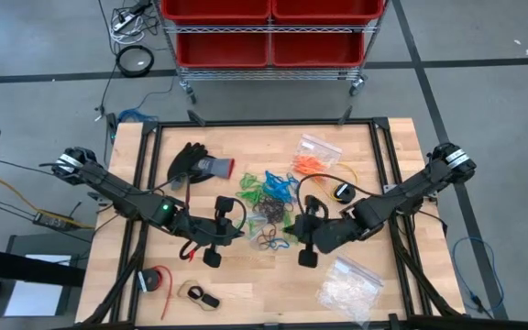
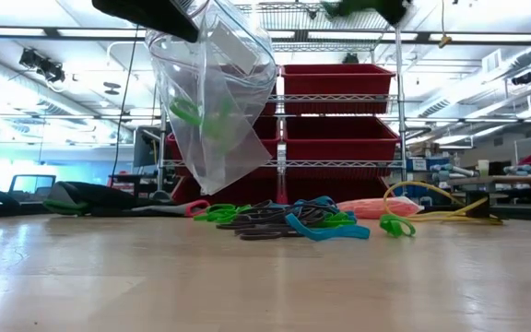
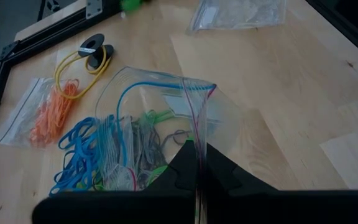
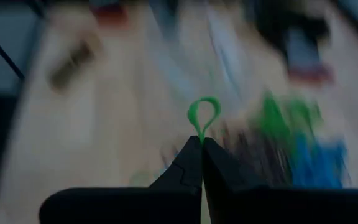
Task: Sort rubber bands
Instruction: Put the green rubber band into the transparent zip bag
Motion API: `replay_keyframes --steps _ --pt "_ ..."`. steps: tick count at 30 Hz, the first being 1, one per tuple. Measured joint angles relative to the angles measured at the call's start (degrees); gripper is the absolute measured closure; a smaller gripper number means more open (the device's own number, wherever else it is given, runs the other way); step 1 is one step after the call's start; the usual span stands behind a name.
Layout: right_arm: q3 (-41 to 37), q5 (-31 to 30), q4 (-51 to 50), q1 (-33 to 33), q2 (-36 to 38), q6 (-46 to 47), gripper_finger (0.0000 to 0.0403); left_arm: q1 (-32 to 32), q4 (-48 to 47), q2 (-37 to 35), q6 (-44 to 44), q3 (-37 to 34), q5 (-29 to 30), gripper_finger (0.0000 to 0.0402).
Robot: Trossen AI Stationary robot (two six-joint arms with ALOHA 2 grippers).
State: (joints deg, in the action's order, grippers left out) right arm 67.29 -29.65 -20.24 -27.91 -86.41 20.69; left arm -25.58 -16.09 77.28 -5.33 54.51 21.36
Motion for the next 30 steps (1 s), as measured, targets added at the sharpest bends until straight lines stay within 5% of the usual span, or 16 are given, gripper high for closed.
replay_keyframes --steps 5,17,25,30 --pt "0.1 5.1 16.1 4.4 -2.6 -12.6 0.0403 0.0 0.2 0.0 -0.1 0.0 0.0 0.0386" --pt "0.1 13.2 32.5 13.6 -11.2 -16.7 0.0403 0.0 0.5 0.0 -0.1 0.0 0.0 0.0386" --pt "0.1 21.2 27.6 14.9 -11.0 -13.3 0.0403 0.0 1.4 0.0 -0.2 0.0 0.0 0.0386" --pt "0.1 19.6 23.5 13.7 -10.9 -11.7 0.0401 0.0 1.4 0.0 -0.2 0.0 0.0 0.0386"
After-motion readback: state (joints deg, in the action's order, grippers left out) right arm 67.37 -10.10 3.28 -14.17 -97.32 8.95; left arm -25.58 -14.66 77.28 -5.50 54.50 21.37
